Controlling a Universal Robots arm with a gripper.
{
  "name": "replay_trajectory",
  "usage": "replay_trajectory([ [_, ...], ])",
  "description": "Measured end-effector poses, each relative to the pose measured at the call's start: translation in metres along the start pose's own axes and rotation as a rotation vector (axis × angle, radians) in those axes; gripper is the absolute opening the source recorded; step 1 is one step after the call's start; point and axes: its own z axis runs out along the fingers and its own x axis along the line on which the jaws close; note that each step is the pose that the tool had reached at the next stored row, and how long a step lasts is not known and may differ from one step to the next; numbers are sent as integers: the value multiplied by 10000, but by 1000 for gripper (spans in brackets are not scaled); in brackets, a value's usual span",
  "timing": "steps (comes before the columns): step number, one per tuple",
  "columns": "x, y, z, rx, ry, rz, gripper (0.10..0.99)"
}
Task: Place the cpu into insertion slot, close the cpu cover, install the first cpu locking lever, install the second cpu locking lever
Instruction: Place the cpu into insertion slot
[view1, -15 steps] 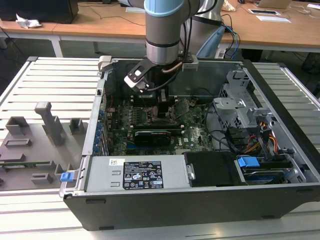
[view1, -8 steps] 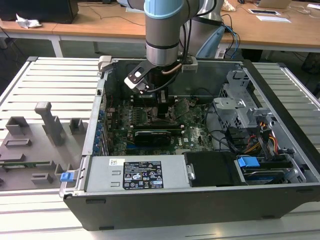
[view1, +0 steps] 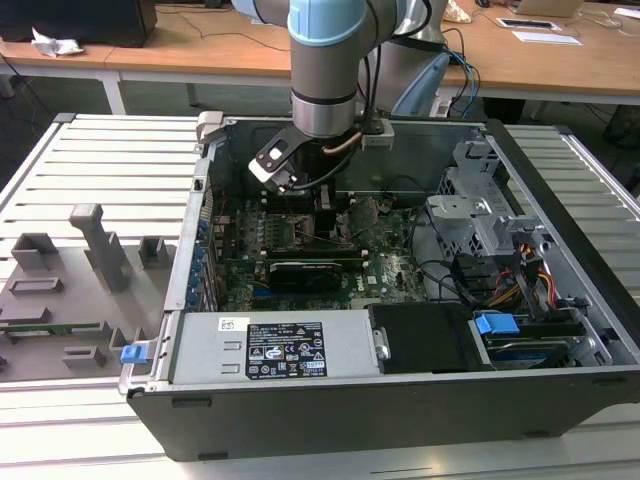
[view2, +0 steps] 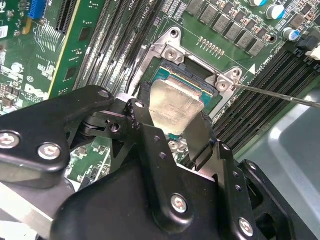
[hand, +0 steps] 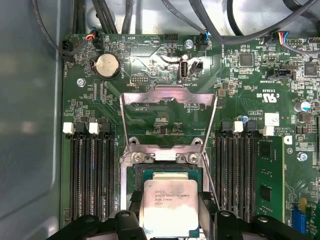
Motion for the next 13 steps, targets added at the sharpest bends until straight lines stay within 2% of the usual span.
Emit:
replay_trajectory([
  [13,25,-1,35,0,0,9,525],
])
